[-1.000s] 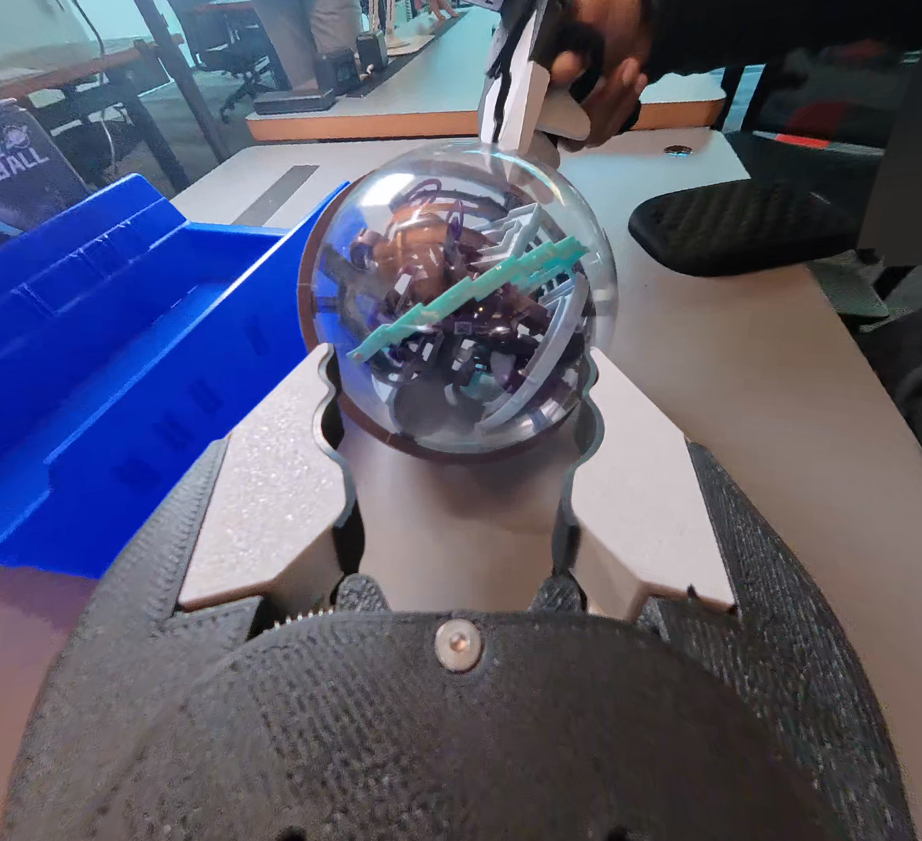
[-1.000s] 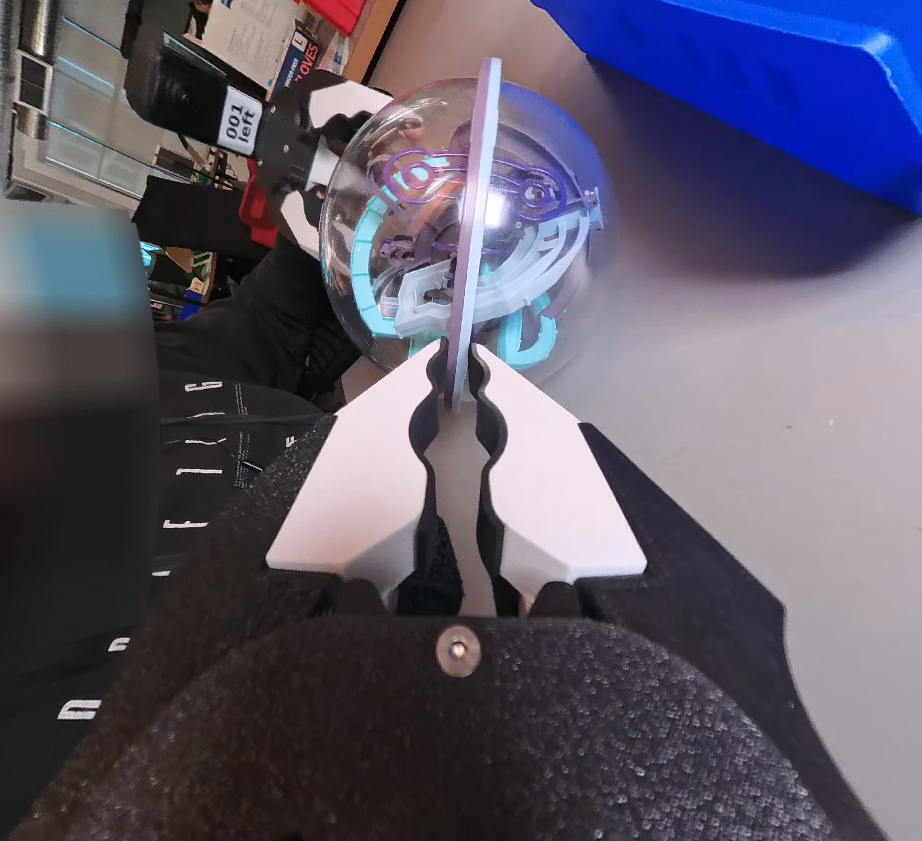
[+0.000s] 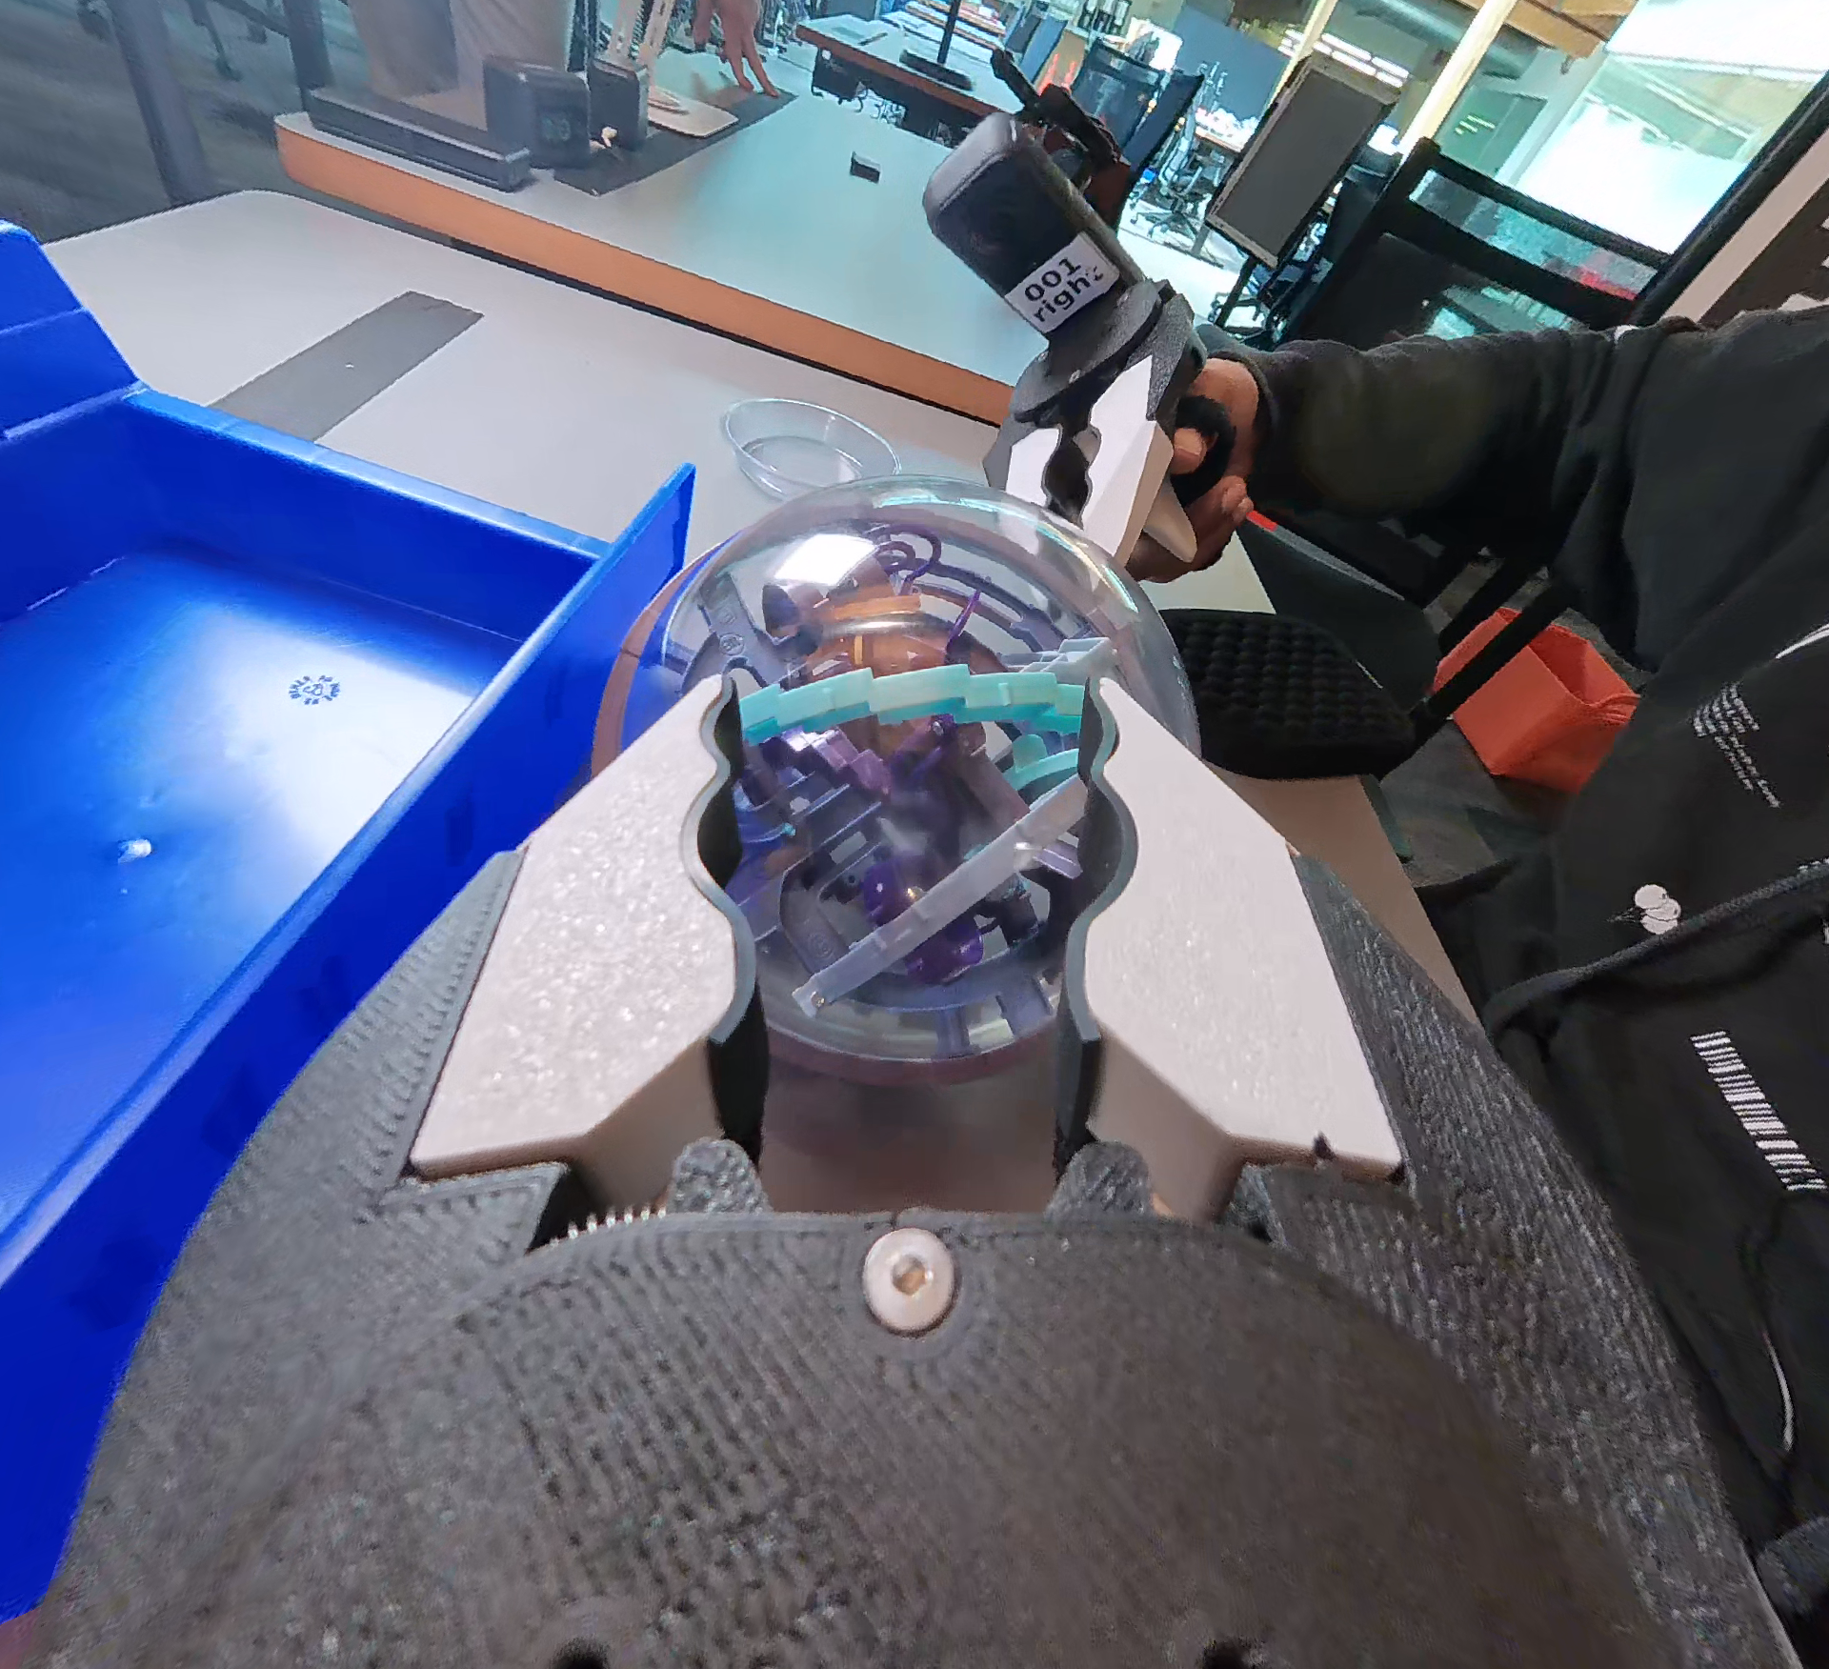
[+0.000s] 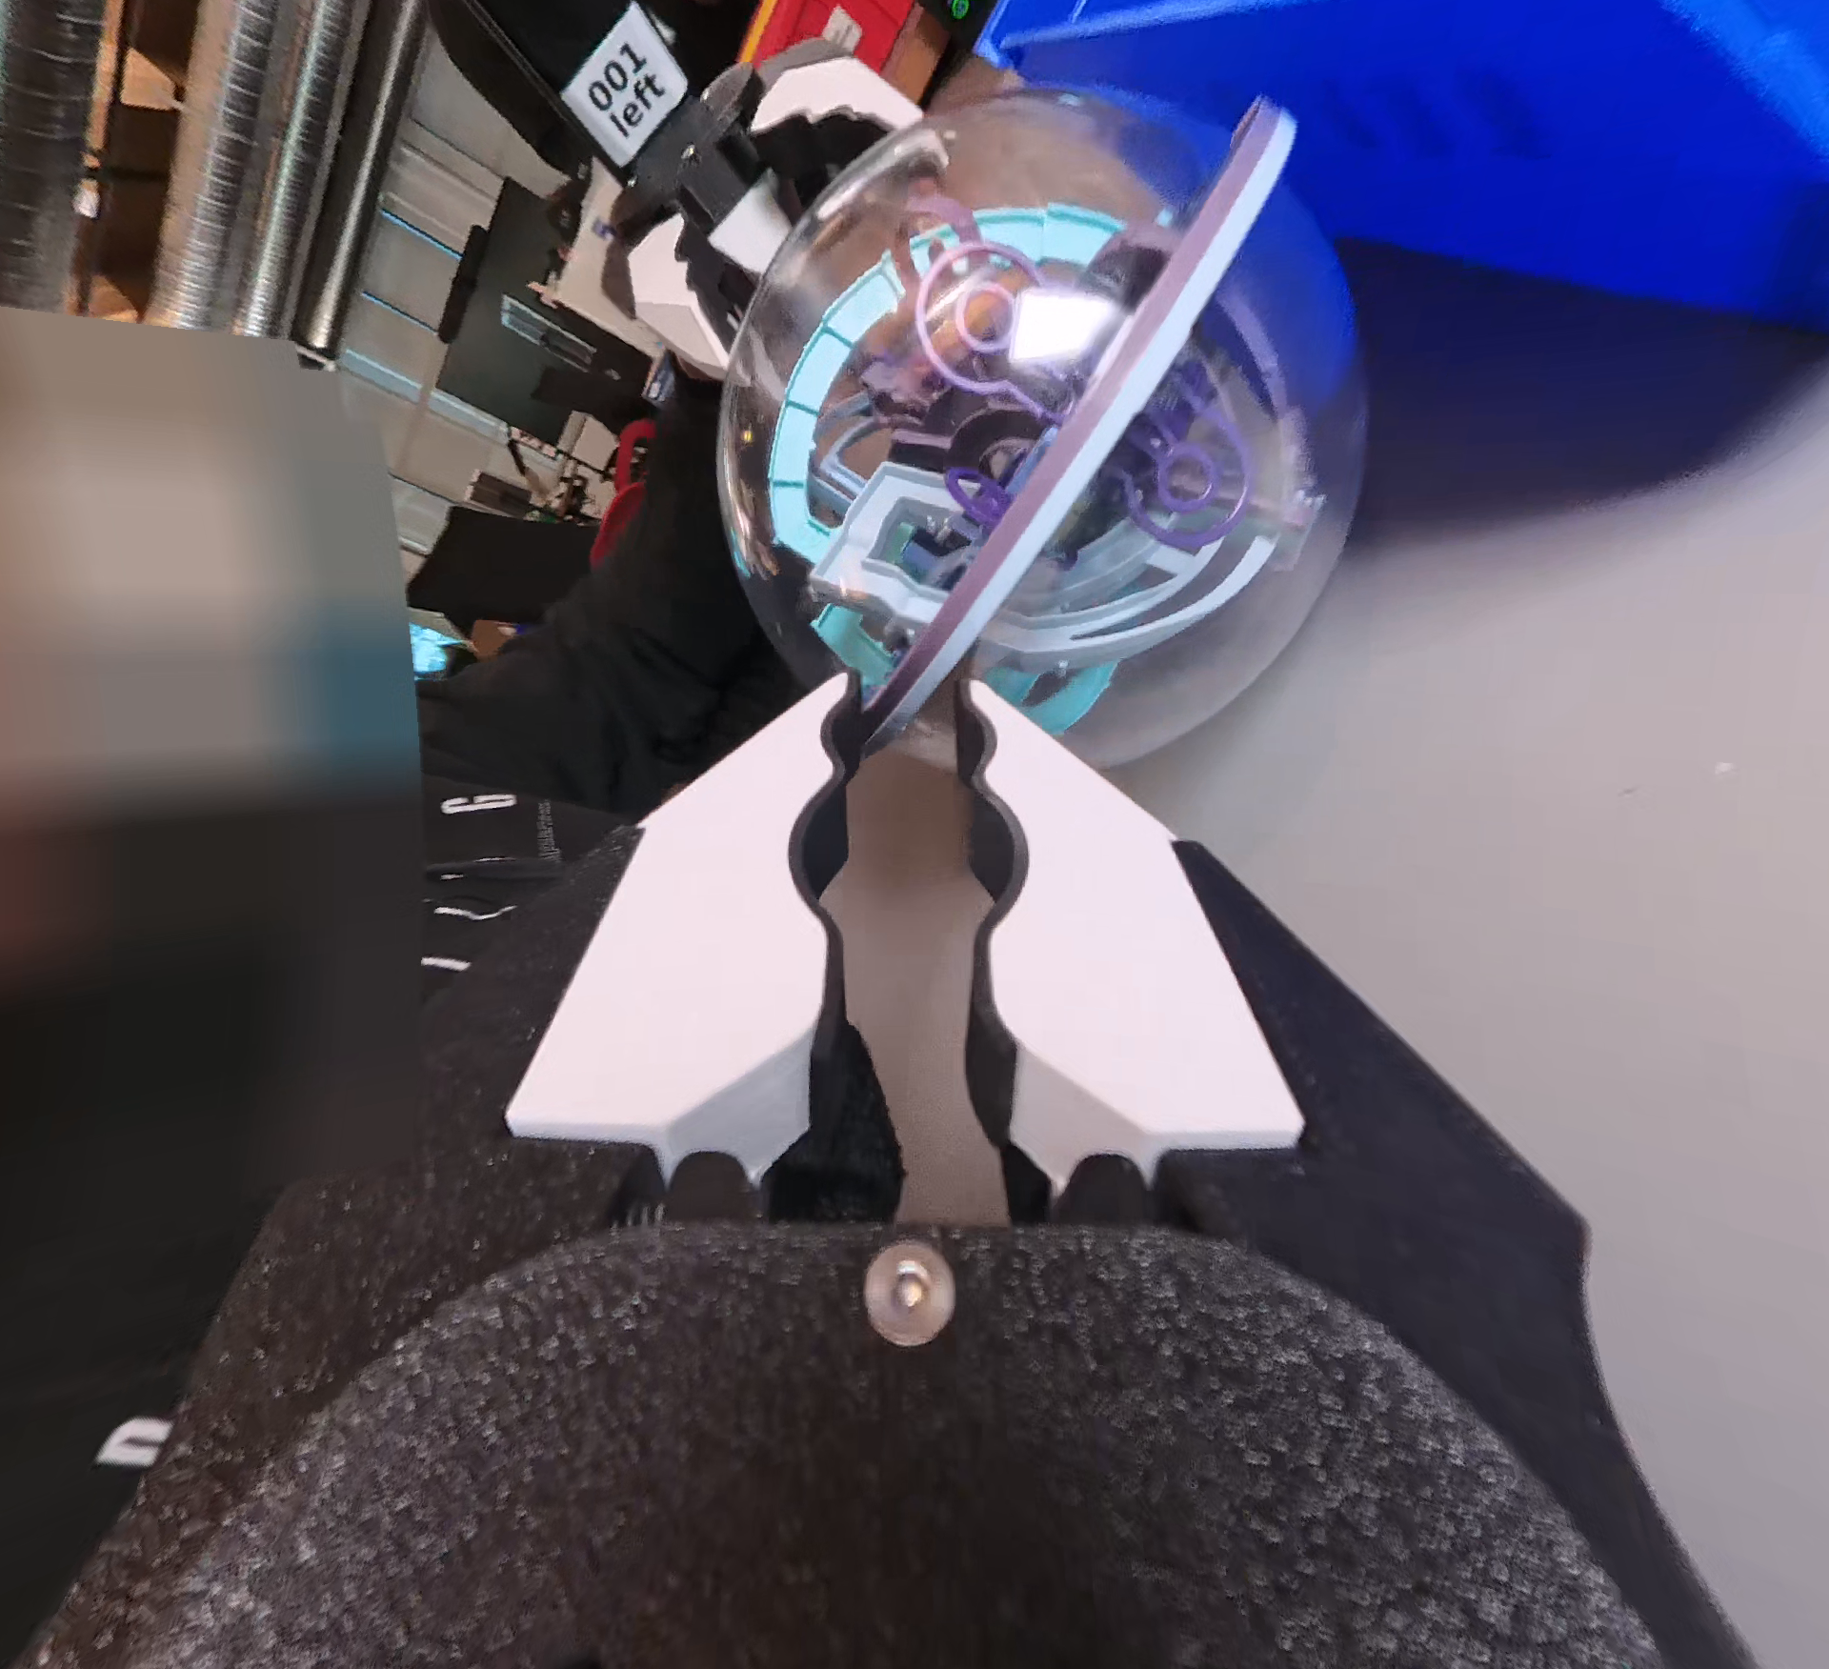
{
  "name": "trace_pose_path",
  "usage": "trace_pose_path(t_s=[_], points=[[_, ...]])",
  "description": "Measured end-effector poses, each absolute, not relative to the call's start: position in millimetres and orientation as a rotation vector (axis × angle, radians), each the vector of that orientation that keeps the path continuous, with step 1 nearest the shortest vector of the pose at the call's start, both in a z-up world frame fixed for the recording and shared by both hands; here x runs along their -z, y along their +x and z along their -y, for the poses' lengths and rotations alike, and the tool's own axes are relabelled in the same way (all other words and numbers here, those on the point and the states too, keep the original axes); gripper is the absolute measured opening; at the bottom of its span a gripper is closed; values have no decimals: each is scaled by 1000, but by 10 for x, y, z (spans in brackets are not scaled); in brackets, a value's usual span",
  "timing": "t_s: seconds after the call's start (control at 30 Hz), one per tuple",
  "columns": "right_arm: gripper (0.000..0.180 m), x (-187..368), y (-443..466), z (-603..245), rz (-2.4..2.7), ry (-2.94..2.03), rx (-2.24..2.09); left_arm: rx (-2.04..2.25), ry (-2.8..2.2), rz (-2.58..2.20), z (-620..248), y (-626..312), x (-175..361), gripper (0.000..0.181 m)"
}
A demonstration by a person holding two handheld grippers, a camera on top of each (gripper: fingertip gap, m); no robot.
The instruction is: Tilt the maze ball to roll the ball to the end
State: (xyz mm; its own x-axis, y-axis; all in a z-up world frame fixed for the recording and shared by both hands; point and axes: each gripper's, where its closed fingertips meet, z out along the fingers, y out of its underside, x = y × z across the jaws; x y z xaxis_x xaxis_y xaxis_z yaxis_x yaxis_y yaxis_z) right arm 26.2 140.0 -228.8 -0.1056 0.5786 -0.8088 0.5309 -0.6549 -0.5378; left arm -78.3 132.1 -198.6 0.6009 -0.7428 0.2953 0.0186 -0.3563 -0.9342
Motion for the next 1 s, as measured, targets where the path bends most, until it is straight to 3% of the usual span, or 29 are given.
trace_pose_path(t_s=[0.4, 0.53, 0.73, 1.0], points=[[96, 2186, 178, -1675, 1512, -1814, -1438, 921, -1746, -608, -1423, -701, 1951, 67], [101, 2212, 82, -1658, 1629, -1741, -1269, 924, -1743, -616, -1445, -673, 1942, 66], [90, 2230, 14, -1702, 1594, -1797, -1305, 904, -1737, -627, -1443, -686, 1942, 70], [85, 2227, -21, -1721, 1545, -1832, -1387, 874, -1746, -722, -1102, -839, 2251, 110]])
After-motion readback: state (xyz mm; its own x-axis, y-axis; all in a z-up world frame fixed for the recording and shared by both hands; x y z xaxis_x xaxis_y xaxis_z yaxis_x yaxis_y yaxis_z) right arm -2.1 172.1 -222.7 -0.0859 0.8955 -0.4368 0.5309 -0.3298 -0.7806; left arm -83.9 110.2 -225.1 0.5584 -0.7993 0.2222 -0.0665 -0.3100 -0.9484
